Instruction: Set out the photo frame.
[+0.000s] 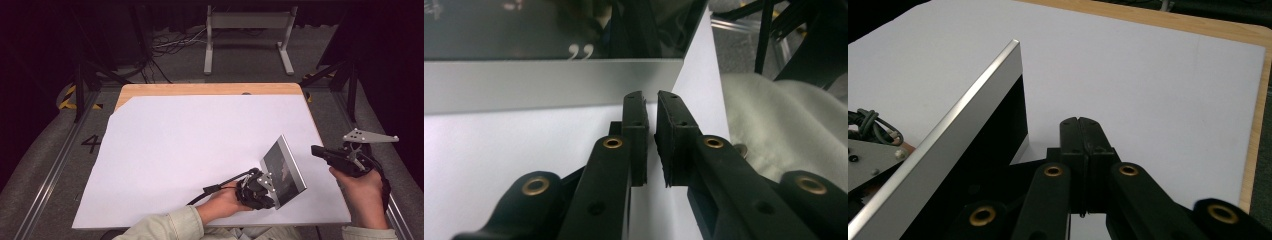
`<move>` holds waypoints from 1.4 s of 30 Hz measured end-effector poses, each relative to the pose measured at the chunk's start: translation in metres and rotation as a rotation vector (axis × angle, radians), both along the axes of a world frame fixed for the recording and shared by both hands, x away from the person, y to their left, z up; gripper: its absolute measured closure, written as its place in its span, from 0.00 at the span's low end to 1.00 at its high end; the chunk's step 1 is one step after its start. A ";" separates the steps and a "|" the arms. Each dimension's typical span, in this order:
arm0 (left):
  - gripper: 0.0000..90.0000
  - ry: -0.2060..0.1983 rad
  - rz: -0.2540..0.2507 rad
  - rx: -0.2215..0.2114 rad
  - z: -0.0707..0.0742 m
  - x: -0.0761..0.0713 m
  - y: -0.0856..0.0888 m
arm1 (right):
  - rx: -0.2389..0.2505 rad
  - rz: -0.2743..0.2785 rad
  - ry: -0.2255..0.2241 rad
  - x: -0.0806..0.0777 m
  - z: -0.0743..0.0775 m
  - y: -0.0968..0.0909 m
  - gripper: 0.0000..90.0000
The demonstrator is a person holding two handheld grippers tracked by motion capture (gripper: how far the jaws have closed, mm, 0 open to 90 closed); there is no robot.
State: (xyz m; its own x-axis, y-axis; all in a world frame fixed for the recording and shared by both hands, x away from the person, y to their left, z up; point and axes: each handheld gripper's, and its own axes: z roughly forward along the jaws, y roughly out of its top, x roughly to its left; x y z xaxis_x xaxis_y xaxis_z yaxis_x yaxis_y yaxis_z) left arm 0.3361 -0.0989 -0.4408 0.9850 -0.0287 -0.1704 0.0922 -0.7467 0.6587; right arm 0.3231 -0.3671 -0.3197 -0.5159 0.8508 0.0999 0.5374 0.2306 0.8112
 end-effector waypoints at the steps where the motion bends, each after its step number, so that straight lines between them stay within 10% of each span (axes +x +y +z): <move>1: 0.91 0.000 0.000 0.000 0.000 0.000 0.000 | 0.001 0.004 -0.004 0.001 0.000 0.000 0.98; 23: 0.69 0.007 0.283 -0.044 0.029 0.051 0.113 | -0.002 0.090 -0.024 0.007 0.017 0.008 0.85; 42: 0.66 -0.029 0.507 -0.096 0.039 0.067 0.195 | -0.018 0.126 0.024 0.004 0.038 0.024 0.71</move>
State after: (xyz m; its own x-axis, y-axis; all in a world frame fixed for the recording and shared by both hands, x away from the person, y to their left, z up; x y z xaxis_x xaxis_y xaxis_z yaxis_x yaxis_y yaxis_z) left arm 0.4029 0.0958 -0.4018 0.8833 0.4397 -0.1626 0.4077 -0.5491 0.7296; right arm 0.3268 -0.3431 -0.2819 -0.6163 0.7812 0.0990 0.5226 0.3117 0.7935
